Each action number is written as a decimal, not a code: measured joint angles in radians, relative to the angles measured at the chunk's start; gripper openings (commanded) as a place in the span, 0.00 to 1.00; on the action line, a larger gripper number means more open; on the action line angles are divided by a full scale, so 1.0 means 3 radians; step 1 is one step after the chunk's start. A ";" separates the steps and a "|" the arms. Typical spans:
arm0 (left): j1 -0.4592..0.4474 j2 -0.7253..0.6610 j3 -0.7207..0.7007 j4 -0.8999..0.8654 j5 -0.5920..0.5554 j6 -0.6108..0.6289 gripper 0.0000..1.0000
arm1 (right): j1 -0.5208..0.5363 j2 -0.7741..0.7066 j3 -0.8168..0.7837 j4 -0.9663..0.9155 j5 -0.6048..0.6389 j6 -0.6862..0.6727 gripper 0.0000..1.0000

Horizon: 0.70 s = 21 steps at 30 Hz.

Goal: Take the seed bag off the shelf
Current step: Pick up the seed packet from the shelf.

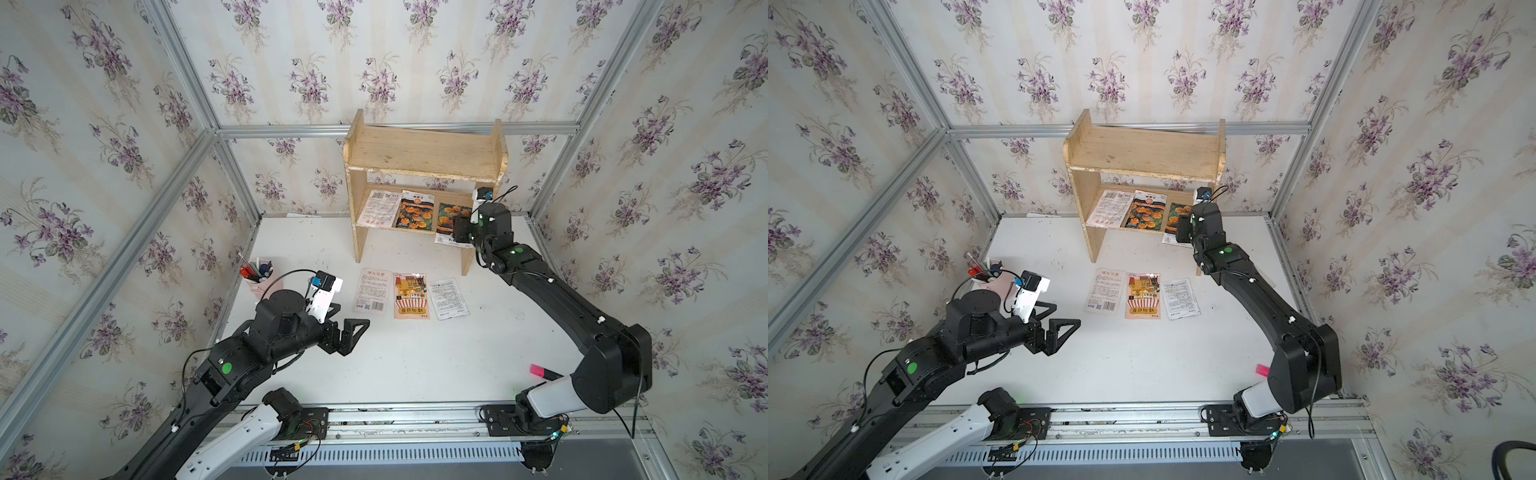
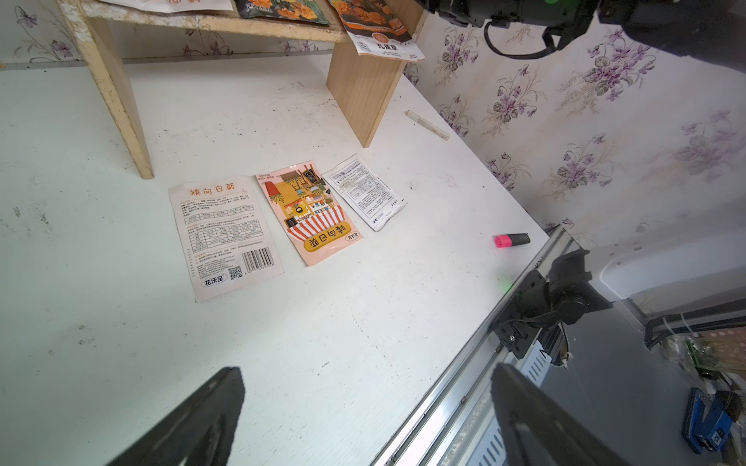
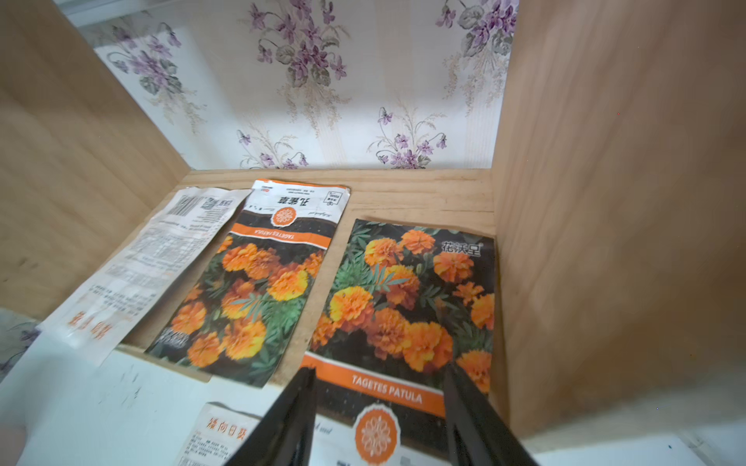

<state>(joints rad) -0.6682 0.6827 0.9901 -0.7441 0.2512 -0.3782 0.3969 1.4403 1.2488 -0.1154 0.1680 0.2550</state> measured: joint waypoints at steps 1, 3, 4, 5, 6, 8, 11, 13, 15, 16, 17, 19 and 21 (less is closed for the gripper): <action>0.0000 0.0003 0.0000 0.0003 0.0009 -0.0003 0.99 | 0.0000 -0.0081 -0.0051 -0.0024 -0.0038 0.0034 0.57; 0.0000 0.0009 0.0000 0.0004 0.0025 -0.0018 0.99 | -0.0006 -0.0252 -0.0178 -0.0055 -0.0150 0.0114 0.58; 0.0000 0.0014 0.0000 0.0004 0.0033 -0.0024 1.00 | -0.0017 -0.0351 -0.0267 -0.0055 -0.0228 0.0161 0.58; 0.0000 0.0018 0.0000 0.0005 0.0038 -0.0024 1.00 | -0.0036 -0.0429 -0.0341 -0.0053 -0.0289 0.0212 0.59; 0.0000 0.0020 0.0000 0.0005 0.0046 -0.0024 0.99 | -0.0070 -0.0529 -0.0445 -0.0047 -0.0364 0.0286 0.59; 0.0000 0.0020 0.0000 0.0006 0.0051 -0.0031 1.00 | -0.0148 -0.0679 -0.0615 -0.0038 -0.0465 0.0401 0.59; 0.0000 0.0020 0.0000 0.0008 0.0064 -0.0048 0.99 | -0.0327 -0.0900 -0.0884 -0.0001 -0.0716 0.0581 0.60; 0.0000 0.0017 0.0000 0.0008 0.0071 -0.0048 1.00 | -0.0500 -0.1021 -0.1031 0.0038 -0.0903 0.0699 0.61; 0.0000 0.0014 0.0000 0.0009 0.0072 -0.0048 1.00 | -0.0664 -0.1091 -0.1130 0.0089 -0.1097 0.0797 0.62; 0.0000 0.0011 0.0000 0.0010 0.0072 -0.0048 0.99 | -0.0745 -0.1110 -0.1170 0.0120 -0.1199 0.0834 0.62; 0.0000 0.0011 -0.0001 0.0010 0.0074 -0.0048 0.99 | -0.0807 -0.1115 -0.1198 0.0142 -0.1291 0.0863 0.62; 0.0000 0.0009 -0.0009 0.0024 0.0075 -0.0051 0.99 | -0.0917 -0.1102 -0.1251 0.0206 -0.1507 0.0928 0.62; 0.0000 0.0008 -0.0018 0.0027 0.0083 -0.0062 1.00 | -0.0977 -0.1061 -0.1263 0.0258 -0.1668 0.0992 0.62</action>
<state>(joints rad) -0.6682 0.6849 0.9848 -0.7361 0.2760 -0.3969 0.1040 1.1221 0.8700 -0.0380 -0.3325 0.5526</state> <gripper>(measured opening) 0.995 0.621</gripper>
